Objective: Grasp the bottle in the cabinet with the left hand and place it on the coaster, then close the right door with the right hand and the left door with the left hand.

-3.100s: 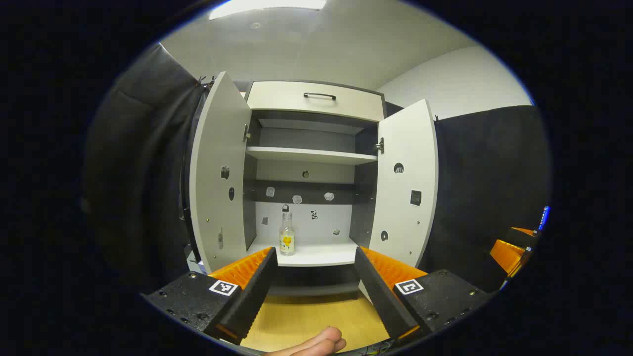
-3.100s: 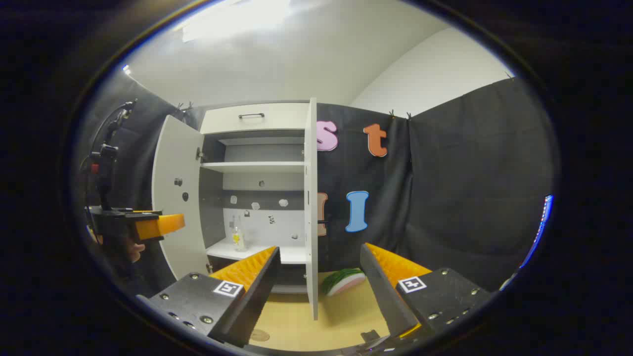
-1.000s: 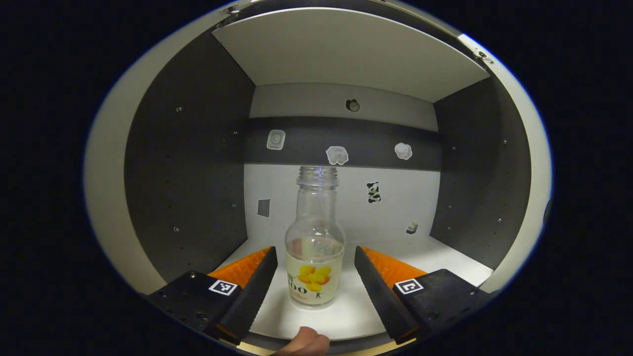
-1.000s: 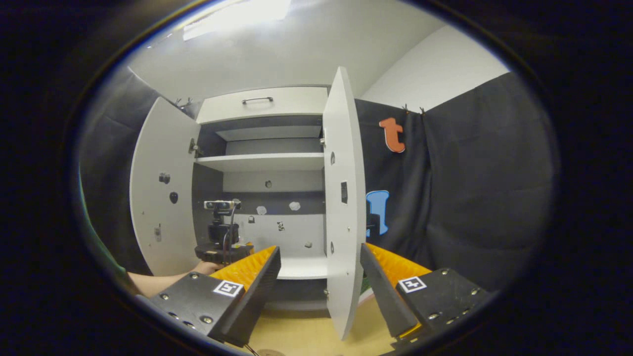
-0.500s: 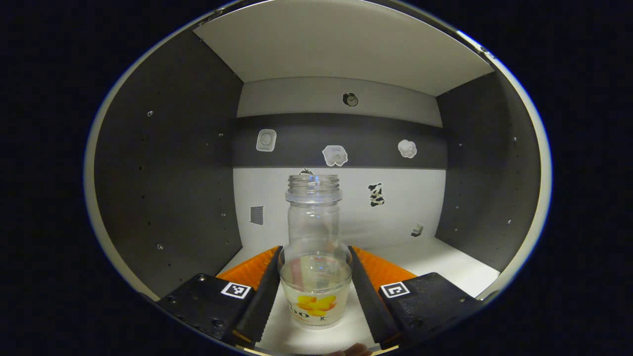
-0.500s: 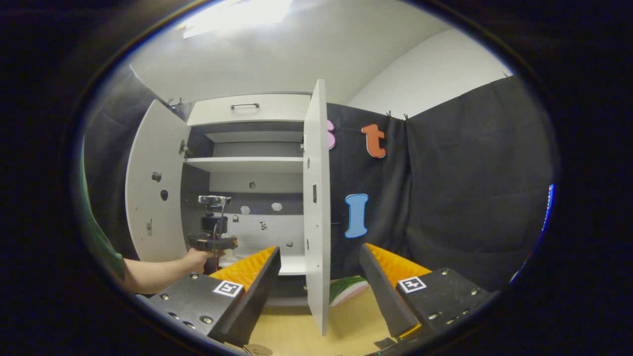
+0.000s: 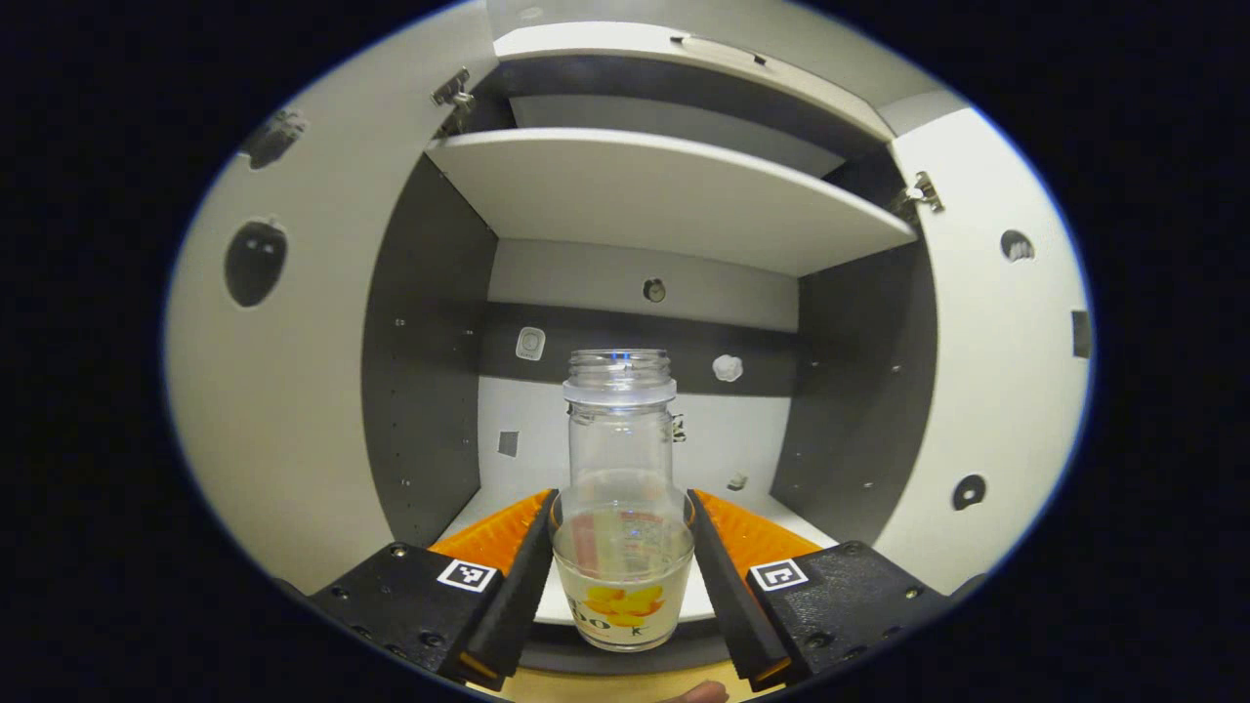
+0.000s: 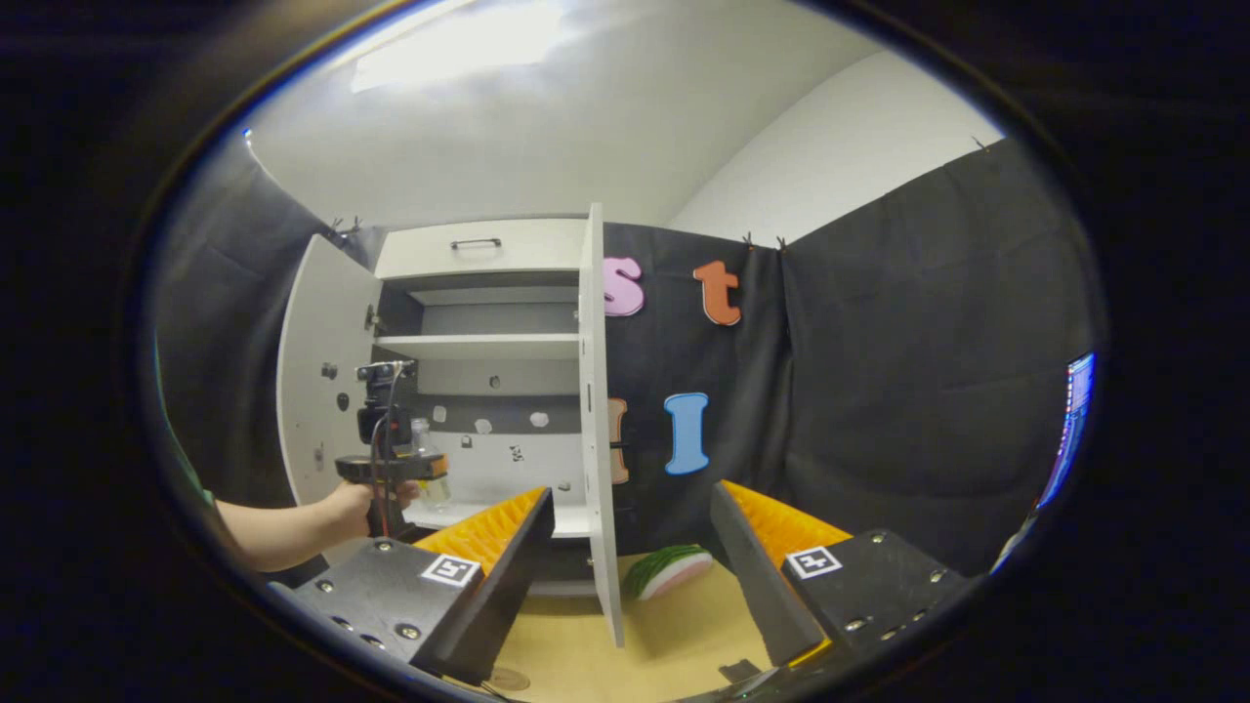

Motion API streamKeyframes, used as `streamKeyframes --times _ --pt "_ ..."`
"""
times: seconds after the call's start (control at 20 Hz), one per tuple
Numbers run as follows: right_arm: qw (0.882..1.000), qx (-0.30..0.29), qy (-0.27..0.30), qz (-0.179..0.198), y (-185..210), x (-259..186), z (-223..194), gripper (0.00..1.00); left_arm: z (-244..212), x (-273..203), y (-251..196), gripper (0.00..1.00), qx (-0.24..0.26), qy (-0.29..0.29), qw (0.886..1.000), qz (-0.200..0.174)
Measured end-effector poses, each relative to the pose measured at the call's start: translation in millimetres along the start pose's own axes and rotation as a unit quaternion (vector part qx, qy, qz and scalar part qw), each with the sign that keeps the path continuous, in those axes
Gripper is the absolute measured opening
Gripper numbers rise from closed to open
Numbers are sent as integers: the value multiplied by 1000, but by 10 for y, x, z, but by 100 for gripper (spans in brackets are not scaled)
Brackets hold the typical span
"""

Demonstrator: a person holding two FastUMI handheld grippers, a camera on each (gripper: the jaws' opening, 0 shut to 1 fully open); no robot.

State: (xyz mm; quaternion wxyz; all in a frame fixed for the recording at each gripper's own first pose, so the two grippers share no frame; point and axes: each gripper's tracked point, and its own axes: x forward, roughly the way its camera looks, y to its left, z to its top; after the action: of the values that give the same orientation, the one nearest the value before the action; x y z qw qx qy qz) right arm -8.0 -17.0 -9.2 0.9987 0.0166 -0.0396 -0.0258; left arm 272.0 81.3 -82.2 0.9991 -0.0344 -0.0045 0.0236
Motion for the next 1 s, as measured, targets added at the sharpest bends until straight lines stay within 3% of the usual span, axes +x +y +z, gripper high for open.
streamKeyframes --times 0.2,0.4,0.45,0.55,0.75,0.8,1.0 --pt "1000 -2 3 8 -131 -267 -6 98 18 -674 -198 80 -26 -5 1000 -16" --pt "1000 3 10 19 -217 -450 -49 98 -24 -1257 -345 80 16 -28 999 -25" --pt "1000 3 12 21 -232 -485 -59 93 -93 -1382 -412 82 18 -27 999 -32" --pt "1000 0 14 28 -219 -534 -89 98 -254 -1599 -483 79 14 -22 999 -41" --pt "999 7 22 38 -187 -571 -180 93 -698 -1868 -531 80 0 -11 999 -52" --pt "999 8 23 38 -176 -575 -204 98 -815 -1917 -514 79 1 -11 999 -53" --pt "999 13 24 32 -170 -580 -283 98 -1315 -2022 -449 80 11 -14 998 -59"
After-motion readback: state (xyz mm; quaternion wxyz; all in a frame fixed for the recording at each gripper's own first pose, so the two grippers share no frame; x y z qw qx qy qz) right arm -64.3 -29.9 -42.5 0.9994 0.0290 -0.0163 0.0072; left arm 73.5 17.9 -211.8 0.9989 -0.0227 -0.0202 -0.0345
